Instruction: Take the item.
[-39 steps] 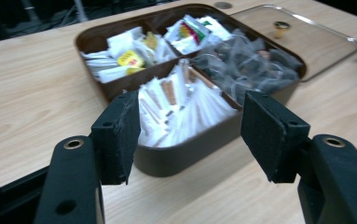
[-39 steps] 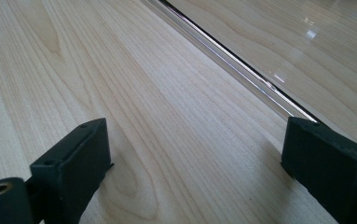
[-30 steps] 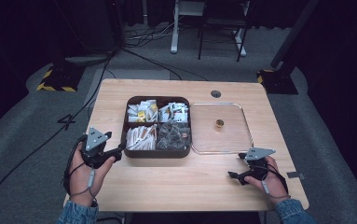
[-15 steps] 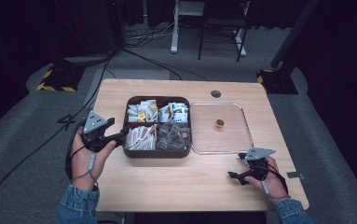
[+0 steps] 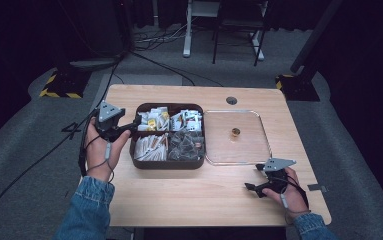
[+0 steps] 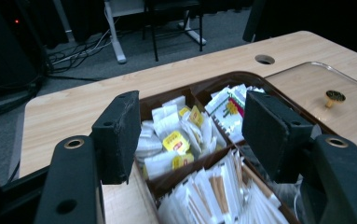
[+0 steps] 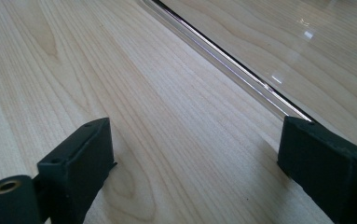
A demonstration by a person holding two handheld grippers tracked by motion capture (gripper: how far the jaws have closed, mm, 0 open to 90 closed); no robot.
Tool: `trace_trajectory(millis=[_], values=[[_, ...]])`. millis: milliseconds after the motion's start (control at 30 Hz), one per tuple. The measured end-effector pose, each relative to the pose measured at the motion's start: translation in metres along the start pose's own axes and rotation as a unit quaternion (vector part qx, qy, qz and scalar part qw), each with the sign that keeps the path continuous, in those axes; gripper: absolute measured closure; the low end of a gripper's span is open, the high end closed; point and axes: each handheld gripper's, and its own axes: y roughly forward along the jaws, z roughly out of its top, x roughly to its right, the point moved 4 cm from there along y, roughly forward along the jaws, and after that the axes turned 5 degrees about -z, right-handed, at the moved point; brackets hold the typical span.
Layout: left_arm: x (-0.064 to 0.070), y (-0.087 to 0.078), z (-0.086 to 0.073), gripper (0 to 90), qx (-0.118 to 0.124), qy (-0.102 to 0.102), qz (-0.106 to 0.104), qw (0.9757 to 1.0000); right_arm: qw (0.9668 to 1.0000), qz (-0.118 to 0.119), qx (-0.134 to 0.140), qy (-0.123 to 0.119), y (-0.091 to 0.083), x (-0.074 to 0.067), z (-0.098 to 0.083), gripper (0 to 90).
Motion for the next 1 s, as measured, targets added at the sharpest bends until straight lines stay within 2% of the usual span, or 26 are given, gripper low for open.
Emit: trace_trajectory(millis=[100, 167, 267, 367, 467, 633, 667, 833, 1000], values=[[-0.003, 0.009, 0.006, 37.9, 0.003, -0.018, -0.009, 0.9998, 1.0, 0.0, 0.0, 0.0, 0.0, 0.0, 0.0, 10.7], [-0.006, 0.014, 0.009, 37.1, 0.005, -0.039, 0.004, 0.9992, 1.0, 0.0, 0.0, 0.0, 0.0, 0.0, 0.0, 10.8], [-0.01, 0.022, 0.014, 37.1, 0.013, -0.048, 0.008, 0.9987, 1.0, 0.0, 0.0, 0.001, 0.0, 0.0, 0.0, 10.9], [-0.013, 0.031, 0.018, 36.8, 0.011, -0.051, -0.008, 0.9986, 1.0, 0.0, 0.0, 0.001, 0.0, 0.0, 0.0, 11.0], [-0.014, 0.039, 0.022, 36.8, 0.007, -0.043, -0.013, 0.999, 1.0, -0.001, 0.001, 0.001, 0.0, 0.0, 0.0, 11.1], [-0.014, 0.05, 0.026, 38.0, 0.003, -0.04, -0.028, 0.9988, 1.0, -0.002, 0.001, 0.002, 0.0, 0.0, 0.0, 11.8], [-0.014, 0.055, 0.028, 38.3, 0.0, -0.041, -0.04, 0.9983, 1.0, -0.002, 0.001, 0.002, 0.0, 0.0, 0.0, 12.2], [-0.018, 0.065, 0.032, 38.6, 0.002, -0.047, -0.033, 0.9984, 1.0, -0.003, 0.002, 0.003, -0.001, 0.001, 0.0, 12.9], [-0.019, 0.083, 0.035, 38.5, -0.001, -0.053, -0.028, 0.9982, 1.0, -0.003, 0.002, 0.004, -0.001, 0.001, 0.0, 13.0]])
